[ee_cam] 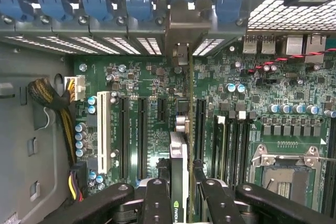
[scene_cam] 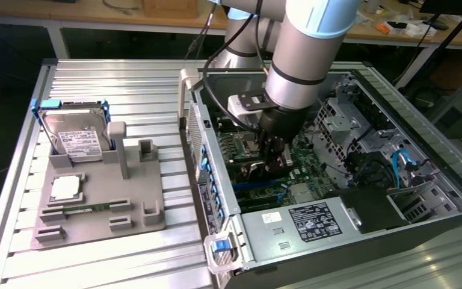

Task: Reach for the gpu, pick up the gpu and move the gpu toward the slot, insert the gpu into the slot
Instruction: 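Insert the gpu into the slot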

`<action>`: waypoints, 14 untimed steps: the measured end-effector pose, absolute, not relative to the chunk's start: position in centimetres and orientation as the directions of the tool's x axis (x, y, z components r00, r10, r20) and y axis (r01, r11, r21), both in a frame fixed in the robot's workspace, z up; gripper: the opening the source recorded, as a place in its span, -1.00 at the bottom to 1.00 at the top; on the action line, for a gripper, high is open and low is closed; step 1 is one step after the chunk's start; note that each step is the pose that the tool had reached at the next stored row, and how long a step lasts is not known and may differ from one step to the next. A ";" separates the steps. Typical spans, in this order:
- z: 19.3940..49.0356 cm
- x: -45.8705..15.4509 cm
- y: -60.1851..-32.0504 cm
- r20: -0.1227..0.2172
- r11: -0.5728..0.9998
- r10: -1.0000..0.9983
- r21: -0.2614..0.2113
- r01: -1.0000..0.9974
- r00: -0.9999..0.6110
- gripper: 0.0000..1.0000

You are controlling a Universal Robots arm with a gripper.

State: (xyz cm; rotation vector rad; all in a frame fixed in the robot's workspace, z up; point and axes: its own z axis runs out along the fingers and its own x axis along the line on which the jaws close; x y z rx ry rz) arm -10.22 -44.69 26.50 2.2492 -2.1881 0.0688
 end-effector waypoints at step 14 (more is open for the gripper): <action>26.0 -10.4 -44.7 0.033 -0.028 -0.999 -0.028 -0.999 0.027 -0.47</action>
